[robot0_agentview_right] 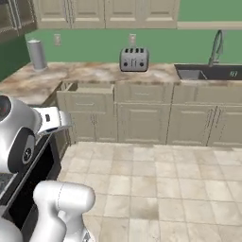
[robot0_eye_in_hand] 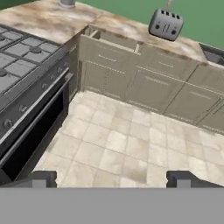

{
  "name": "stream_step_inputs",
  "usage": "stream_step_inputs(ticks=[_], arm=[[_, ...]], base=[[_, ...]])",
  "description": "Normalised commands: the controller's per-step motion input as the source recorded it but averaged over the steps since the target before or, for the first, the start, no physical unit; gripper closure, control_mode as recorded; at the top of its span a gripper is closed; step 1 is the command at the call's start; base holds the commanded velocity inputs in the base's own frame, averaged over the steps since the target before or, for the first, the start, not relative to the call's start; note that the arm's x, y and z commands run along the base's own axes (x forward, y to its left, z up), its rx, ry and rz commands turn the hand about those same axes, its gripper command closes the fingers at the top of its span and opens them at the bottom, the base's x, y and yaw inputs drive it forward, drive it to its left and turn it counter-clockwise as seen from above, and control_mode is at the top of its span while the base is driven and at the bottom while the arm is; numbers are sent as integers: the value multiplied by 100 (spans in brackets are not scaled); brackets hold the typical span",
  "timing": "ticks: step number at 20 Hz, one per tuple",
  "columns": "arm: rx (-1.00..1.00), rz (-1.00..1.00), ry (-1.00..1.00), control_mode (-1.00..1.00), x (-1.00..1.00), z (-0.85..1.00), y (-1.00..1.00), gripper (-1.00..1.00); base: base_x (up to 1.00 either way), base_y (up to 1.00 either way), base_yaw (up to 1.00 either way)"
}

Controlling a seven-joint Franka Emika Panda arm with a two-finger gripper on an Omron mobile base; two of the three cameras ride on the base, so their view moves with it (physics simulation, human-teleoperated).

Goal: Organize the utensils by type. Pick up the wooden spoons from the counter and place them in the open cabinet. Then pick up the metallic utensils from the counter and place them in the open drawer.

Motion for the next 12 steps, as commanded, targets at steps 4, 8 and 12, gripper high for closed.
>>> stream_step_inputs(ticks=[4, 8, 12], arm=[[0, 0, 0, 100, 0, 0, 0, -100], [0, 0, 0, 100, 0, 0, 0, -100], [0, 0, 0, 100, 0, 0, 0, -100]], base=[[0, -2, -100], [17, -4, -91], [53, -2, -60]])
